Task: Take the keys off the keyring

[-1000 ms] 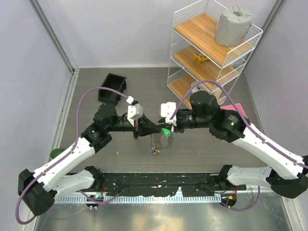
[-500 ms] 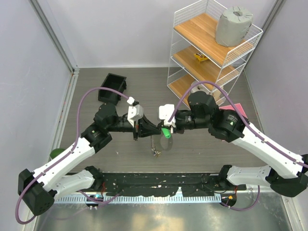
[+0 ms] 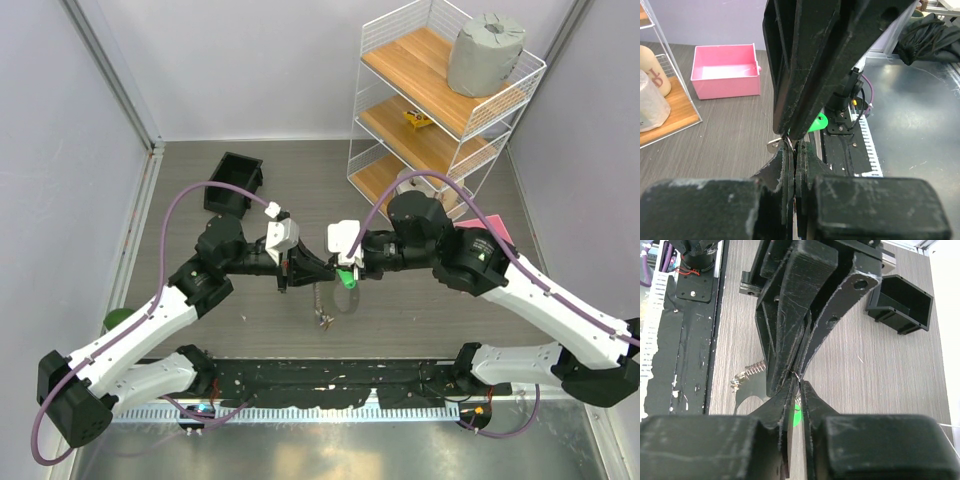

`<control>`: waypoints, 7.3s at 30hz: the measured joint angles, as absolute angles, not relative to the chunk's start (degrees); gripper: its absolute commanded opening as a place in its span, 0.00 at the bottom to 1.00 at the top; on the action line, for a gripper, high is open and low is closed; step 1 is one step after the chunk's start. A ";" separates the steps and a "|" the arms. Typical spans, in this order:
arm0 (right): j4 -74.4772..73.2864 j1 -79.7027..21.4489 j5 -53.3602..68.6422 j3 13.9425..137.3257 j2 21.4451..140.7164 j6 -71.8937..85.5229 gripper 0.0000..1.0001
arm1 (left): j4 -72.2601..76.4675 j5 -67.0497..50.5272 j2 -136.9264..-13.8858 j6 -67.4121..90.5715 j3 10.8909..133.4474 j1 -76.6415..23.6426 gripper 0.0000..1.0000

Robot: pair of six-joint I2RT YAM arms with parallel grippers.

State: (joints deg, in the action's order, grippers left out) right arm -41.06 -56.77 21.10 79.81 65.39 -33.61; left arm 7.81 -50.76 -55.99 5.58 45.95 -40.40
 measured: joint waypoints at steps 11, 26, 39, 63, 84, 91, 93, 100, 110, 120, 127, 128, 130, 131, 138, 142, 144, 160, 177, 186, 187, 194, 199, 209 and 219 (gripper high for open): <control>-41.76 -57.78 19.75 80.51 66.76 -34.02 0.16 | 6.90 -50.74 -55.96 5.54 45.98 -40.49 0.00; -42.15 -58.43 18.04 81.10 67.53 -34.92 0.23 | 5.58 -50.52 -55.16 4.80 45.98 -40.49 0.00; -42.33 -58.46 17.30 81.10 67.51 -35.29 0.05 | 5.48 -50.35 -54.74 4.29 45.98 -40.49 0.11; -43.59 -58.54 12.71 81.56 66.63 -34.15 0.05 | 15.57 -50.61 -59.46 7.07 44.62 -40.49 0.50; -44.58 -58.54 10.70 82.08 64.40 -32.80 0.05 | 25.10 -54.33 -65.21 9.04 42.48 -40.36 0.21; -44.97 -58.67 9.34 82.06 64.23 -34.13 0.05 | 24.18 -56.14 -65.32 8.78 42.85 -40.27 0.00; -45.43 -58.78 9.32 82.06 64.23 -35.55 0.05 | 23.24 -56.31 -65.39 8.56 43.09 -40.21 0.00; -47.48 -59.75 8.58 81.97 64.23 -42.98 0.05 | 19.59 -56.51 -65.39 7.35 43.83 -40.10 0.00; -52.14 -62.65 2.94 83.90 67.16 -53.52 0.05 | 12.34 -56.62 -66.96 5.13 46.37 -39.99 0.00; -58.65 -65.01 -6.48 89.52 73.93 -55.51 0.05 | 8.95 -54.81 -69.49 1.52 47.16 -39.57 0.57; -61.67 -64.77 -16.12 96.01 78.39 -42.39 0.05 | 7.92 -48.53 -67.59 -0.56 46.24 -38.15 0.67; -62.65 -64.77 -18.15 96.97 79.42 -39.59 0.05 | 7.86 -46.68 -66.59 -0.73 45.76 -37.93 0.68; -64.53 -64.77 -20.99 98.48 81.36 -35.11 0.05 | 7.88 -43.20 -64.77 -0.93 44.91 -37.74 0.71; -65.56 -64.77 -22.46 99.22 82.54 -32.56 0.05 | 7.88 -41.08 -63.57 -0.99 44.31 -37.74 0.72; -70.15 -63.94 -26.02 103.57 89.08 -16.71 0.05 | 3.84 -24.82 -57.30 -0.36 40.12 -37.12 0.70; -73.71 -59.05 -26.44 106.24 92.49 -6.55 0.05 | 4.36 -21.74 -52.42 1.87 37.54 -37.17 0.67; -75.07 -56.03 -26.02 107.37 93.97 -2.09 0.05 | 6.52 -21.04 -48.93 3.86 35.99 -37.34 0.64; -78.06 -50.06 -23.90 114.76 98.87 15.66 0.05 | 36.14 -6.98 -54.41 6.42 23.29 -54.33 0.68; -78.11 -48.64 -21.41 114.98 98.91 17.10 0.05 | 45.10 -2.79 -61.63 6.13 28.38 -55.20 0.58; -78.11 -46.26 -22.79 114.98 98.91 19.14 0.05 | 48.25 0.43 -64.82 6.96 28.95 -60.55 0.66; -78.13 -46.22 -22.87 114.98 98.91 19.68 0.05 | 49.80 1.15 -66.41 6.83 28.95 -60.97 0.65; -78.13 -46.11 -22.76 114.98 98.78 21.87 0.05 | 64.05 8.58 -83.24 1.30 28.95 -62.78 0.66; -78.15 -45.93 -22.35 114.98 98.04 22.68 0.05 | 69.08 11.84 -90.39 -3.42 29.23 -62.78 0.68; -78.15 -45.84 -22.50 114.41 94.26 22.63 0.05 | 72.20 11.40 -93.97 -9.47 33.10 -61.69 0.66; -78.37 -45.84 -22.55 111.48 93.34 22.46 0.05 | 72.69 6.87 -93.97 -10.94 34.74 -60.27 0.52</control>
